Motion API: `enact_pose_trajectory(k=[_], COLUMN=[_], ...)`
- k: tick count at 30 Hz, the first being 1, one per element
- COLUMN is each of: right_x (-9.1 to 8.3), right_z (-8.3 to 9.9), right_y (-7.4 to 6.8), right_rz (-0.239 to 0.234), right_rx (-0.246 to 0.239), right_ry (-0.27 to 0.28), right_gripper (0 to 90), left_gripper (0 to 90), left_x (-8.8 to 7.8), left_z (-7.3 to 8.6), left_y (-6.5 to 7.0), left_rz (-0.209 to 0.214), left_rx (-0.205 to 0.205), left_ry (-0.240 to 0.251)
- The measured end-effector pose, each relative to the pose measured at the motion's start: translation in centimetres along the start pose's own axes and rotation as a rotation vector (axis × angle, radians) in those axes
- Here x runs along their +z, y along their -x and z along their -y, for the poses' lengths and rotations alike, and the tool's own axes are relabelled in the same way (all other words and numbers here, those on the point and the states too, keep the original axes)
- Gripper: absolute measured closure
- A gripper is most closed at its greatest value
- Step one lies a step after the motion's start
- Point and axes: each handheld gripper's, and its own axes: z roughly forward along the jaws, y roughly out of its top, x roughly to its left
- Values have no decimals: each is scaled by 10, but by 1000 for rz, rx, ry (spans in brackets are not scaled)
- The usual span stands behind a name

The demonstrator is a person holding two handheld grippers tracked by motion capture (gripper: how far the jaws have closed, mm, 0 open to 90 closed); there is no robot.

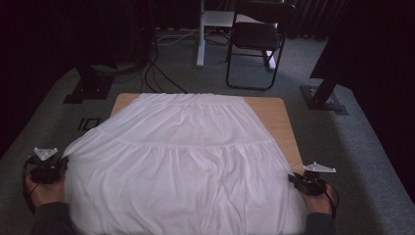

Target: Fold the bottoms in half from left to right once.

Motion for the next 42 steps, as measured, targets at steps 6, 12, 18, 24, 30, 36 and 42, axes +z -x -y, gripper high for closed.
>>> enact_pose_trajectory(k=[6,12,18,24,30,36,42], right_x=[4,6,7,8,8,8,8], right_z=[1,3,5,5,5,5,3], right_y=[-5,-5,-9,-15,-15,-16,-15], right_rz=[-9,-28,-31,2,8,11,6], right_rx=[-6,1,-3,-44,-48,-54,-45], right_ry=[29,57,70,63,64,63,54], right_gripper=[465,407,400,399,400,400,399], left_gripper=[879,877,878,878,880,875,628], left_x=[-27,-46,-63,-62,-61,-45,-8], left_z=[-18,-44,-74,-107,-126,-114,-92], left_y=[21,70,142,222,327,414,422], left_rz=[245,421,587,761,1025,1180,1151], left_rx=[-28,71,222,333,400,449,421], left_ry=[148,214,261,294,290,182,72])
